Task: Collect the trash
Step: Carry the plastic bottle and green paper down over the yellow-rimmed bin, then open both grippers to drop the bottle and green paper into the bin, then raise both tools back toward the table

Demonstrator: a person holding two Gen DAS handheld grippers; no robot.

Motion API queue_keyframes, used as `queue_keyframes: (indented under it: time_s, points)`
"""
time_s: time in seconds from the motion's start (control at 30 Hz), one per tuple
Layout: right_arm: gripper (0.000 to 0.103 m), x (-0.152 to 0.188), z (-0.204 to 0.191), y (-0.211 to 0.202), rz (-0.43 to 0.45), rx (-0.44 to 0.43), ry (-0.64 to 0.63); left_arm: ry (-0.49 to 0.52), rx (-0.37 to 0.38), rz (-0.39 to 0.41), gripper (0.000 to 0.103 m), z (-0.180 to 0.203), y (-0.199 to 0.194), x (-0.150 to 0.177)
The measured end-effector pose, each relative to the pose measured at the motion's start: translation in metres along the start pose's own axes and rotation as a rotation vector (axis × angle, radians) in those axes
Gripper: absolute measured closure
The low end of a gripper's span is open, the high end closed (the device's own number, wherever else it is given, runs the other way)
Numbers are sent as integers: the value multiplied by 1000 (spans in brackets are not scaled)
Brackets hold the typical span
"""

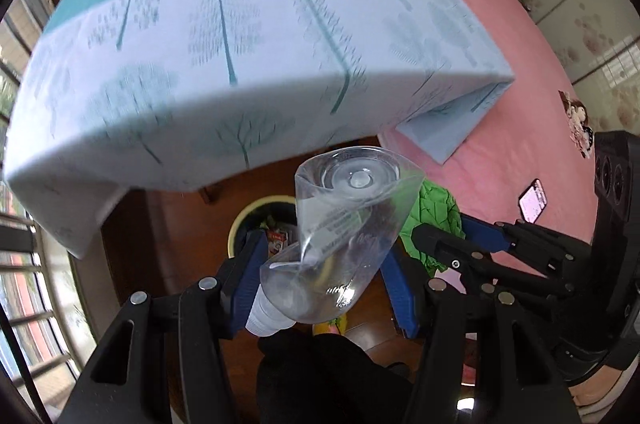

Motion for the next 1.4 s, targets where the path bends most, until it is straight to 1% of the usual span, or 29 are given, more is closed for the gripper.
queue_keyframes:
  time_s: [0.17,0.27,0.37,0.5,0.57,0.6,0.63,0.67,0.7,0.83,1.03,1.23,1.4]
  points:
    - [72,22,30,71,-57,-12,11,-73,-25,-20,48,-18,73,21]
    - [71,31,44,114,-73,-15,22,-111,-37,-42,48,-33,118,31]
    - [70,39,51,154,-89,-20,26,-124,-37,-65,47,-44,158,39]
    - [67,46,59,198,-100,-34,34,-118,-46,-72,47,-56,195,46]
    - [63,48,62,215,-108,-37,44,-120,-51,-80,38,-62,208,49]
    - [59,48,63,221,-114,-37,47,-123,-60,-84,20,-66,213,49]
    - [52,48,64,226,-119,-39,50,-128,-72,-79,7,-69,216,50]
    - [43,48,66,230,-122,-40,53,-131,-81,-70,5,-71,219,50]
    - [40,47,67,232,-118,-37,53,-132,-87,-66,5,-73,221,50]
    - [39,43,63,232,-101,-28,32,-156,-114,-47,4,-85,222,52]
    - [38,33,61,216,-85,-17,24,-213,-134,3,4,-100,202,50]
    - [37,25,58,176,-78,-11,46,-237,-141,31,4,-95,158,48]
    - [37,19,42,129,-74,-12,19,-253,-141,63,4,-85,104,44]
Point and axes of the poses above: each gripper's, at about its wrist camera, not at the fingertips, and y roughly the way its jaws point, z to its right, x to its underside, the point moved 5 cm from there along y, roughly the way its jaws point, and after that the axes turned 3 degrees about -z, right-handed, at the moved point
